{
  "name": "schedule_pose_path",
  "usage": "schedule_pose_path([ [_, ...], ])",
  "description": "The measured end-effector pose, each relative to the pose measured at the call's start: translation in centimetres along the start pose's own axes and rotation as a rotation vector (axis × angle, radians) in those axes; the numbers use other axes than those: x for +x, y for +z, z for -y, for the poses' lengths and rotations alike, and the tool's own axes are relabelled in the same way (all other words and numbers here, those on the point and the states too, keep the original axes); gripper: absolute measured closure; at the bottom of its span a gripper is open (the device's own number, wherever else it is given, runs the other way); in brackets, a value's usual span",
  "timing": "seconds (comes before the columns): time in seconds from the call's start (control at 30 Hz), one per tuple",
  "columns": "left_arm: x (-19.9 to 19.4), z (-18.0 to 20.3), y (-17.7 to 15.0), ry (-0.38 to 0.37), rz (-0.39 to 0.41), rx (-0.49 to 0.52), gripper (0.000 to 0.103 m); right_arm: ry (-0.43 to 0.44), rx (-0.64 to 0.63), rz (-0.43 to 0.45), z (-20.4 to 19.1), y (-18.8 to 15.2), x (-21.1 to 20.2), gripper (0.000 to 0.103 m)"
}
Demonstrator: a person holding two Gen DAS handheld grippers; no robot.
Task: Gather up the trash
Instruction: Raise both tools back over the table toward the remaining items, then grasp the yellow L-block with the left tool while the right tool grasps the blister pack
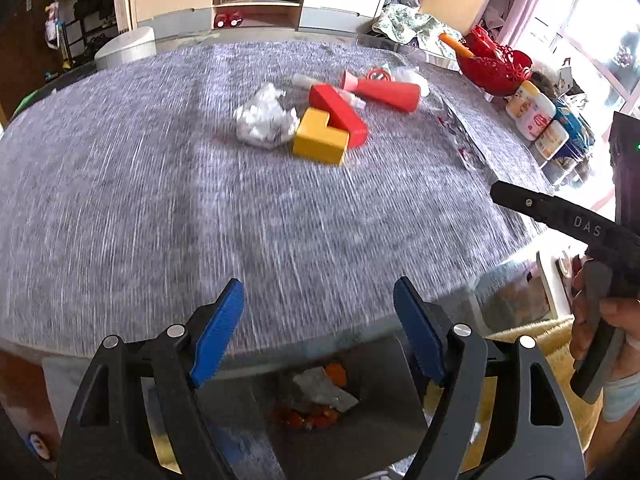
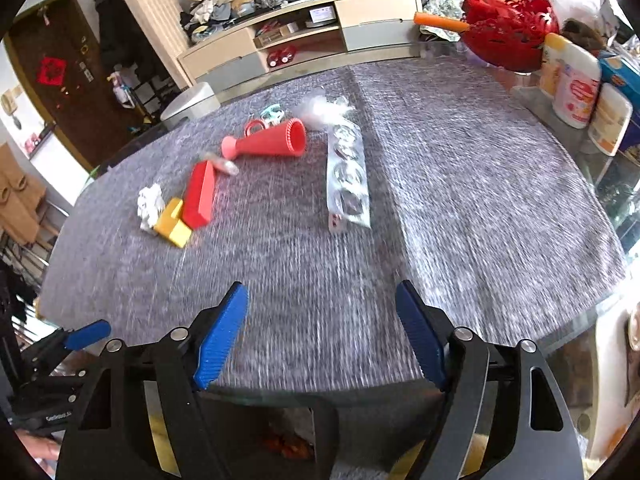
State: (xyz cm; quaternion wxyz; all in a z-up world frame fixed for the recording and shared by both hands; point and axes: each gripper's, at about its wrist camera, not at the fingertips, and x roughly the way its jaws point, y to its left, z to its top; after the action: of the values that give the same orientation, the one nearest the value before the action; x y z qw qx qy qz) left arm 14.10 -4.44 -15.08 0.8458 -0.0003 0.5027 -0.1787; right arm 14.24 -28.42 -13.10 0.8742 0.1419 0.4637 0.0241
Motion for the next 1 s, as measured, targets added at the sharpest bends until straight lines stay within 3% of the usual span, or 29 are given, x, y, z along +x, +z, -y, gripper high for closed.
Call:
schedule_pose_path([
  [0.43,3.5,0.0,4.1,-0.017,-0.007,0.006,0.031,0.016,0.015,-0.028,0.6,3.7,4.1,0.037],
  [0.7,6.0,0.8,7.8,-0.015,0.012,0.040,0.033,-0.007,-0.016,-0.021,0.2,5.5,5.5,0.049],
  [0.83,6.8,1.1,8.9,0.003,0.023,0.070,0.039,-0.029,-0.032,-0.017,0.1,5.9,5.9,0.061],
  [0.93,7.0,1.1,9.4,0.025,0.028,0.082,0.051,-0.061,-0.048,-0.010,0.2,5.9,6.0,0.074],
  [1.0,6.9,0.9,9.4,0.028,0.029,0.079,0.054,-0.065,-0.053,-0.008,0.2,5.8,5.9,0.074],
])
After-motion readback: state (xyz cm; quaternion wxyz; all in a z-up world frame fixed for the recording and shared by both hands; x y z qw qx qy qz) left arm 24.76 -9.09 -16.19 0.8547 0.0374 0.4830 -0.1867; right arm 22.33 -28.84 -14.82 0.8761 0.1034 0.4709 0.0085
